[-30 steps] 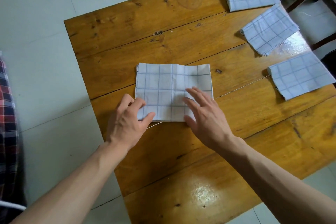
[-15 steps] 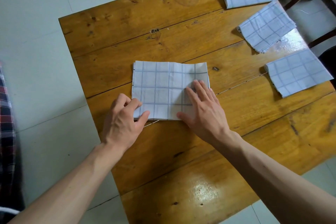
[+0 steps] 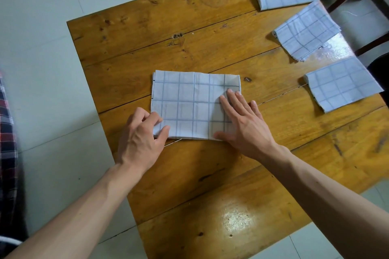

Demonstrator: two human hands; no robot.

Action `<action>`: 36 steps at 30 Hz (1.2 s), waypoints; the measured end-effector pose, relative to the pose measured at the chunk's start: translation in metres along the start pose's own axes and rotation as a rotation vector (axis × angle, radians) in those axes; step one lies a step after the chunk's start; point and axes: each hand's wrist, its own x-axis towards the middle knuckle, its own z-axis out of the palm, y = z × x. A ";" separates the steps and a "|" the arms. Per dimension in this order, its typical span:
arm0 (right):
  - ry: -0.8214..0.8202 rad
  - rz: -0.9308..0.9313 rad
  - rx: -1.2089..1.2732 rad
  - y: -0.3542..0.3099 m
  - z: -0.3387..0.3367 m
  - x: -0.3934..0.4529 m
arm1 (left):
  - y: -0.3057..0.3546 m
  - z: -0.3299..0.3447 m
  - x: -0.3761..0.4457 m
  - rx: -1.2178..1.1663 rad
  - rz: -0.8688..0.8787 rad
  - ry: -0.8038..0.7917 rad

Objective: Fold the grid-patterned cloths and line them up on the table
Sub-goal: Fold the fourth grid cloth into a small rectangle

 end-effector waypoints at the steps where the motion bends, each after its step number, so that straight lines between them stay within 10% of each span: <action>1: 0.003 0.003 0.008 0.000 0.001 0.000 | 0.003 0.000 0.001 0.015 -0.016 -0.003; 15: 0.098 -0.007 0.005 0.001 -0.002 0.004 | 0.064 0.027 -0.022 0.255 0.591 -0.243; 36: -0.085 -0.075 0.007 0.017 -0.017 0.004 | 0.029 0.014 -0.058 0.286 0.324 -0.258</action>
